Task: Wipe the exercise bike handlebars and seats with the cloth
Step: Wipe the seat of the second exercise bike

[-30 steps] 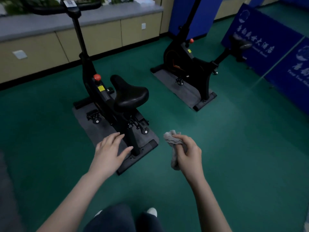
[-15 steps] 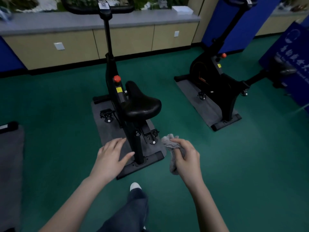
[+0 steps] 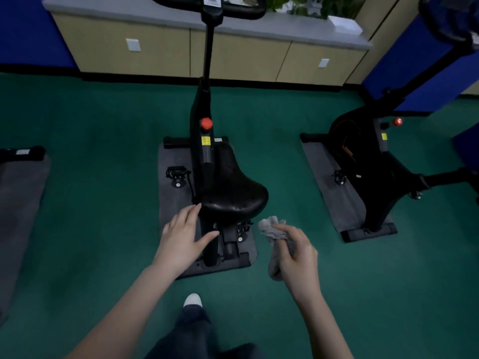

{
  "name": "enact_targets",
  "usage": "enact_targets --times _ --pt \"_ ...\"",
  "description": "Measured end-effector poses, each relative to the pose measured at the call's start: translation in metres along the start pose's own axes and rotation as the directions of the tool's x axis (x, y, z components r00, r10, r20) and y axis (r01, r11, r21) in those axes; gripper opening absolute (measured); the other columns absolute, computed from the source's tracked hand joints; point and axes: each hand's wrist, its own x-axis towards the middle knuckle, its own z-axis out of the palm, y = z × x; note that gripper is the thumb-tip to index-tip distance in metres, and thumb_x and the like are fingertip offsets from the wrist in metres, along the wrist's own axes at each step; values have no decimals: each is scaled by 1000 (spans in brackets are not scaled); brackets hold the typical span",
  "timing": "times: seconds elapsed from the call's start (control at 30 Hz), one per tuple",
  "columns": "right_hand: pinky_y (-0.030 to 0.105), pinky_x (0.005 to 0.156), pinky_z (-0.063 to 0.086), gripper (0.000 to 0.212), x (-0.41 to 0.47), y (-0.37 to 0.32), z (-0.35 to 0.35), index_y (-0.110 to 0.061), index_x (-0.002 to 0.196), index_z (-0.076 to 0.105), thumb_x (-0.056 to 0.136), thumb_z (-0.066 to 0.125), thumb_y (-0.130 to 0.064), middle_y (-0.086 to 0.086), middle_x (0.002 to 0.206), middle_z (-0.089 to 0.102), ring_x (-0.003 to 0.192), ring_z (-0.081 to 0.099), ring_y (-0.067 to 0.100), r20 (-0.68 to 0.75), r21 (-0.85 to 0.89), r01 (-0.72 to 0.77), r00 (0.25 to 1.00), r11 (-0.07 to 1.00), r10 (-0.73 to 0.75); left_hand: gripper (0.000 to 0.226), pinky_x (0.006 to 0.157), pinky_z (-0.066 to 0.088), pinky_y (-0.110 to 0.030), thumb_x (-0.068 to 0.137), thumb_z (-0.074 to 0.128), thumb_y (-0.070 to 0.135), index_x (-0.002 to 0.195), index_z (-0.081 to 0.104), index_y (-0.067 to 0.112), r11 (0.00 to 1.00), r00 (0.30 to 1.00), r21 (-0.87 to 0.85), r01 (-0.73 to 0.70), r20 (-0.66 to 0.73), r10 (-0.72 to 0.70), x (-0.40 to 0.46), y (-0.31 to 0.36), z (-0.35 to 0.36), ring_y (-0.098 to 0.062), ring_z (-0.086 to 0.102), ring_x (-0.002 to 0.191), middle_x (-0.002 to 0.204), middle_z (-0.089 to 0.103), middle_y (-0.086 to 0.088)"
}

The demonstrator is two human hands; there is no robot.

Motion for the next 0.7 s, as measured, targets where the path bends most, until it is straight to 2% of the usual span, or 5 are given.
enact_targets --times 0.2,0.37,0.5,0.6,0.7 --pt "5 83 41 32 43 -12 13 -17 110 67 90 54 5 -6 108 63 102 55 -8 85 7 113 990 994 -114 90 113 23 -42 81 53 64 150 18 18 982 987 -113 154 -27 -157 7 -5 13 -20 27 139 152 27 0" --pt "20 92 45 29 83 -22 37 -12 111 66 90 55 5 -2 109 62 105 57 6 196 51 270 941 962 -275 99 113 25 -44 74 58 66 150 17 17 890 926 -302 342 -50 -373 12 -3 34 -23 27 140 152 27 -3" --pt "23 96 42 28 119 -27 65 -10 112 65 90 54 4 -5 109 57 109 55 15 344 51 447 831 893 -436 105 114 26 -44 67 56 70 150 20 16 795 870 -475 378 -111 -480 24 5 51 -22 28 140 151 29 -4" --pt "14 96 37 31 138 -28 82 -9 112 64 88 53 7 -5 110 55 110 54 17 436 62 565 727 823 -531 99 114 28 -43 70 67 61 149 24 18 752 844 -564 340 -170 -508 33 9 64 -20 30 138 148 33 -1" --pt "10 98 33 33 154 -27 98 -7 113 64 87 52 9 2 113 58 112 53 19 510 88 666 609 741 -608 96 113 31 -38 67 75 53 145 32 20 694 821 -653 304 -190 -539 40 10 81 -16 37 134 141 40 2"
